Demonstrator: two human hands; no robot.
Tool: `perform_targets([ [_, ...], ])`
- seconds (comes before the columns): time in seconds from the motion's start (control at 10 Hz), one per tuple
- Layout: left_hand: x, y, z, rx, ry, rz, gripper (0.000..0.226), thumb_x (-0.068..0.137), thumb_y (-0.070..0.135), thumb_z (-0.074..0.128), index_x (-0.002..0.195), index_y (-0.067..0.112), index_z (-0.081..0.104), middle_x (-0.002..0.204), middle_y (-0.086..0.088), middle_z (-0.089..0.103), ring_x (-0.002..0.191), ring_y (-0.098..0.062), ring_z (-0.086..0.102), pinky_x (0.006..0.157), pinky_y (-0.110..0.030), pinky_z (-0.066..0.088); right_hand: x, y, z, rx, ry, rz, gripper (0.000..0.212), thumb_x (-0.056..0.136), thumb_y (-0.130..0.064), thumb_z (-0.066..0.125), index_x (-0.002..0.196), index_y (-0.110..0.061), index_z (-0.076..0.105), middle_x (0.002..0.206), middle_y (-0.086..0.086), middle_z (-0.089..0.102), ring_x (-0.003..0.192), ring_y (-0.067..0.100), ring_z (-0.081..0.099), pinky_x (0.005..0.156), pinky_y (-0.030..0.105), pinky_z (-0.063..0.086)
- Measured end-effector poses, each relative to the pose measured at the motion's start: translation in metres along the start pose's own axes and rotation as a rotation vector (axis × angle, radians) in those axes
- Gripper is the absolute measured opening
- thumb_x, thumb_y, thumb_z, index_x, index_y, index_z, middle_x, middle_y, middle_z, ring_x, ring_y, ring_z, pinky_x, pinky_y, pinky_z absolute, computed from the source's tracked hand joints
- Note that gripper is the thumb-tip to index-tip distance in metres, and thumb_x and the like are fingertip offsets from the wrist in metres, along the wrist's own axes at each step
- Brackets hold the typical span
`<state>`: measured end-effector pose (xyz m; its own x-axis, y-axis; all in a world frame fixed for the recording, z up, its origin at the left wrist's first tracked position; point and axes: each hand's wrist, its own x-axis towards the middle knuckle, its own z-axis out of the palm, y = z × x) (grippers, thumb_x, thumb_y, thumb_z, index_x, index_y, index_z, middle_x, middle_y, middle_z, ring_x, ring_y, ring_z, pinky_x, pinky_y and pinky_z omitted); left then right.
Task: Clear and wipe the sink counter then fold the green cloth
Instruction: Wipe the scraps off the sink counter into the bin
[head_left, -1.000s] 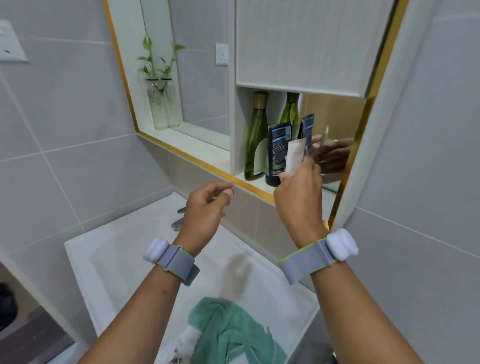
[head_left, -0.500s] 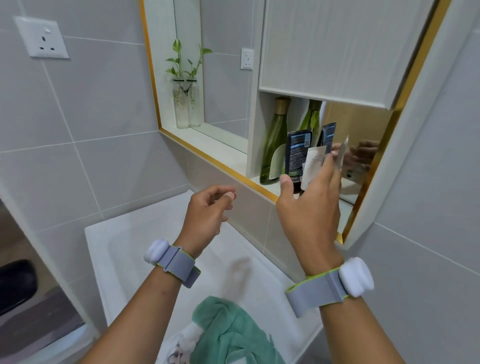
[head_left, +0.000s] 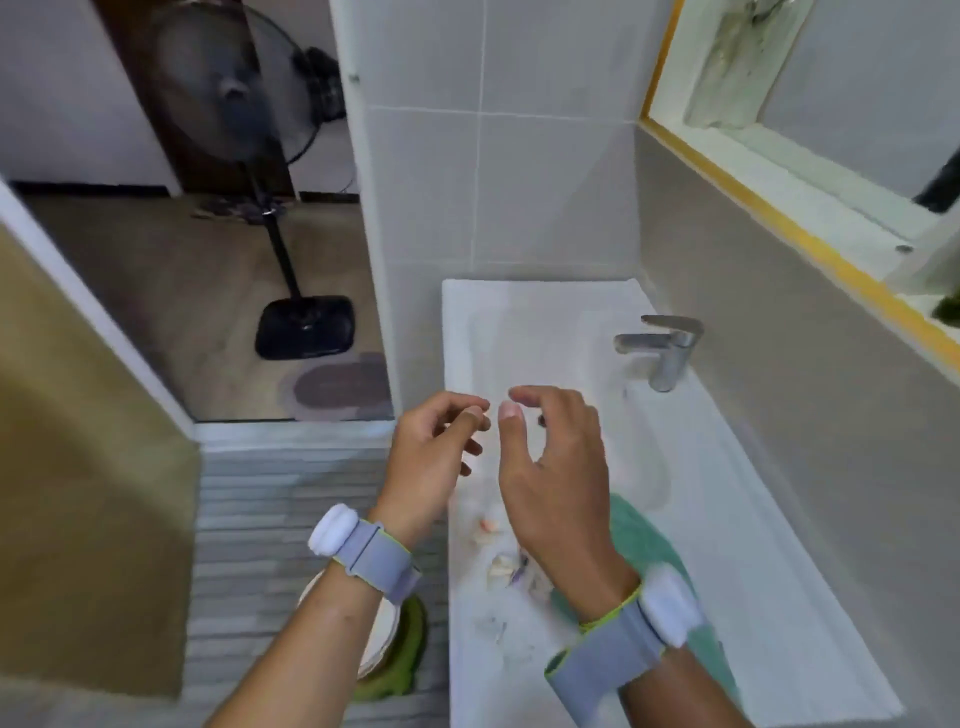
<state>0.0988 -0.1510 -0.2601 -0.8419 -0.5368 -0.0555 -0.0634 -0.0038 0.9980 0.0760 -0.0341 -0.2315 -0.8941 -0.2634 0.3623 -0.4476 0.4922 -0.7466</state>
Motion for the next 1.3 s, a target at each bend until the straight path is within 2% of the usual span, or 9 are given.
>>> perform_targets([
  [0.2, -0.007, -0.101, -0.101, 0.060, 0.210, -0.260, 0.018, 0.095, 0.013, 0.053, 0.090, 0.010, 0.071, 0.081, -0.006, 0.068, 0.066, -0.019, 0.057, 0.051, -0.029, 0.042, -0.034, 0.018, 0.145, 0.160, -0.550, 0.333, 0.021, 0.094, -0.035, 0.049, 0.084, -0.023, 0.064, 0.084, -0.008, 0.065, 0.084, 0.014, 0.060, 0.079, 0.033, 0.048],
  [0.3, -0.001, -0.174, -0.147, 0.129, 0.281, -0.446, 0.018, 0.093, 0.014, 0.053, 0.086, 0.013, 0.070, 0.081, -0.007, 0.067, 0.068, -0.021, 0.056, 0.057, -0.030, 0.043, -0.050, 0.044, 0.229, 0.129, -0.721, 0.527, 0.029, 0.098, -0.030, 0.045, 0.080, -0.014, 0.062, 0.083, 0.008, 0.067, 0.079, 0.020, 0.054, 0.074, 0.031, 0.041],
  [0.4, 0.006, -0.241, -0.174, 0.224, 0.262, -0.603, 0.021, 0.090, 0.026, 0.054, 0.090, 0.014, 0.071, 0.089, -0.009, 0.069, 0.082, -0.029, 0.061, 0.070, -0.034, 0.044, -0.068, 0.086, 0.292, -0.016, -0.877, 0.727, 0.041, 0.100, -0.024, 0.034, 0.109, 0.005, 0.061, 0.114, 0.029, 0.063, 0.084, 0.025, 0.052, 0.078, 0.040, 0.046],
  [0.5, 0.016, -0.324, -0.197, 0.338, 0.191, -0.751, 0.029, 0.096, 0.034, 0.051, 0.101, 0.011, 0.069, 0.110, -0.016, 0.068, 0.102, -0.035, 0.061, 0.078, -0.032, 0.042, -0.095, 0.131, 0.346, -0.170, -0.870, 0.863, 0.048, 0.104, -0.024, 0.025, 0.123, 0.011, 0.052, 0.125, 0.031, 0.056, 0.110, 0.039, 0.055, 0.083, 0.038, 0.041],
  [0.8, 0.067, -0.540, -0.242, 0.594, 0.105, -0.938, 0.064, 0.096, 0.058, 0.036, 0.148, 0.020, 0.035, 0.150, -0.019, 0.036, 0.134, -0.040, 0.038, 0.112, -0.051, 0.030, -0.155, 0.282, 0.473, -0.329, -0.725, 1.026, 0.057, 0.105, -0.029, 0.008, 0.140, 0.008, 0.034, 0.138, 0.034, 0.044, 0.127, 0.043, 0.043, 0.101, 0.043, 0.034],
  [1.0, 0.091, -0.608, -0.250, 0.588, 0.122, -0.892, 0.066, 0.099, 0.056, 0.017, 0.139, 0.008, 0.041, 0.135, -0.026, 0.049, 0.122, -0.043, 0.048, 0.103, -0.053, 0.037, -0.189, 0.346, 0.535, -0.327, -0.661, 0.995, 0.053, 0.105, -0.026, 0.006, 0.146, 0.001, 0.024, 0.140, 0.033, 0.041, 0.126, 0.045, 0.042, 0.102, 0.047, 0.035],
  [1.1, 0.093, -0.636, -0.248, 0.616, 0.214, -0.873, 0.052, 0.103, 0.047, 0.022, 0.141, 0.017, 0.041, 0.136, -0.020, 0.048, 0.124, -0.039, 0.046, 0.105, -0.050, 0.035, -0.211, 0.380, 0.560, -0.255, -0.467, 1.101, 0.056, 0.104, -0.044, 0.016, 0.143, -0.009, 0.037, 0.140, 0.023, 0.046, 0.127, 0.037, 0.045, 0.105, 0.042, 0.032],
  [1.2, 0.095, -0.649, -0.252, 0.661, 0.284, -0.829, 0.051, 0.100, 0.052, 0.024, 0.139, 0.024, 0.042, 0.132, -0.013, 0.049, 0.117, -0.034, 0.048, 0.092, -0.039, 0.036, -0.220, 0.386, 0.566, -0.326, -0.271, 1.048, 0.067, 0.099, -0.057, 0.024, 0.121, -0.003, 0.055, 0.128, 0.023, 0.058, 0.118, 0.036, 0.054, 0.098, 0.037, 0.036],
  [1.3, 0.096, -0.639, -0.249, 0.662, 0.343, -0.826, 0.067, 0.091, 0.071, 0.024, 0.110, 0.014, 0.054, 0.113, -0.011, 0.059, 0.101, -0.035, 0.057, 0.084, -0.042, 0.041, -0.219, 0.376, 0.563, -0.390, -0.173, 0.954, 0.075, 0.092, -0.062, 0.023, 0.110, 0.002, 0.058, 0.118, 0.025, 0.063, 0.109, 0.038, 0.058, 0.090, 0.037, 0.040],
])
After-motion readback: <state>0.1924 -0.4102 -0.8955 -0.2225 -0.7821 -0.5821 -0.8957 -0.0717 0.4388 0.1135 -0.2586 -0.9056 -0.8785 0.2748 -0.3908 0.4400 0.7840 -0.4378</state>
